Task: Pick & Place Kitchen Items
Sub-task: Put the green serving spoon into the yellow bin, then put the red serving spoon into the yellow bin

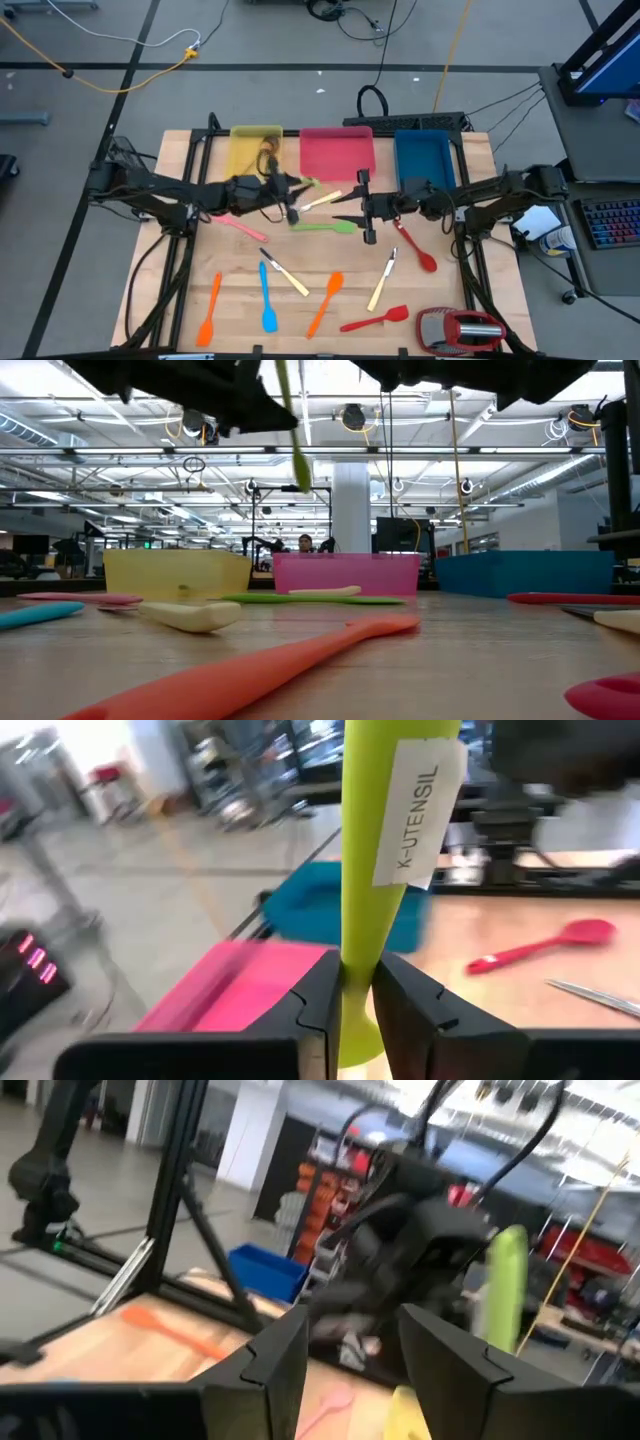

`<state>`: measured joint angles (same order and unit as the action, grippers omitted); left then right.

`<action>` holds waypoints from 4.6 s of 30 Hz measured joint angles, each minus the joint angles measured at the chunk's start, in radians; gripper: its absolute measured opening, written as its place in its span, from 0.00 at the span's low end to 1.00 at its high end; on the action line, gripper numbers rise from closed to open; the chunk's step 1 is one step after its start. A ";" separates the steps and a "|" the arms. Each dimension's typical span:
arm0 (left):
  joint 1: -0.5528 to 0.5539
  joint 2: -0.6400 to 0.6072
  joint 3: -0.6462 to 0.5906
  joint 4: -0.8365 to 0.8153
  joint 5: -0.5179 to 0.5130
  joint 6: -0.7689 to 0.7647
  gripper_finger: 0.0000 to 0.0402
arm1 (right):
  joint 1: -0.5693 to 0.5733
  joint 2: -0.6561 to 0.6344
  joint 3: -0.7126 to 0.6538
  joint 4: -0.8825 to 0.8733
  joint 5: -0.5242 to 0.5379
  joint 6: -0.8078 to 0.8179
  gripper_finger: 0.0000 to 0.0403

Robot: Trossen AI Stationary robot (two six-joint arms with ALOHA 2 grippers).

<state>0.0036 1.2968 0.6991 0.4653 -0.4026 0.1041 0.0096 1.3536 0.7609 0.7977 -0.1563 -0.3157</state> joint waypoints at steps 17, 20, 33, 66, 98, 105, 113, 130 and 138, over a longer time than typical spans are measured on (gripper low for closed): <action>0.408 -0.277 0.000 -0.844 0.043 -0.443 0.15 | -0.001 -0.006 0.000 -0.087 -0.001 0.127 0.36; 0.484 -0.259 0.000 -0.921 0.097 -0.481 0.15 | -0.001 -0.005 0.000 -0.130 -0.001 0.128 0.37; 0.703 -0.034 0.000 -0.959 0.325 -0.471 0.15 | -0.001 -0.005 0.000 -0.165 -0.001 0.154 0.36; 0.771 0.115 0.000 -0.834 0.246 -0.341 0.37 | 0.058 -0.005 0.000 -0.589 0.037 0.453 0.34; 0.445 -0.169 0.000 -0.402 0.481 -0.163 0.28 | 0.178 -0.145 -0.069 -1.655 0.204 1.211 0.33; 0.444 -0.168 0.000 -0.403 0.480 -0.165 0.28 | 0.185 -0.145 -0.160 -1.517 0.178 1.215 0.33; 0.444 -0.168 0.000 -0.402 0.480 -0.165 0.28 | 0.188 -0.148 -0.255 -1.389 0.183 1.159 0.31; 0.415 -0.168 0.000 -0.437 0.490 -0.205 0.28 | 0.202 -0.207 -0.251 -1.198 0.264 1.071 0.08; 0.313 -0.150 0.000 -0.439 0.491 -0.121 0.28 | 0.196 -0.238 -0.247 -0.699 0.312 0.721 0.08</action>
<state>0.3167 1.1472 0.6987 0.0258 0.0879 -0.0169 0.2061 1.1156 0.5143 0.0986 0.1555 0.4051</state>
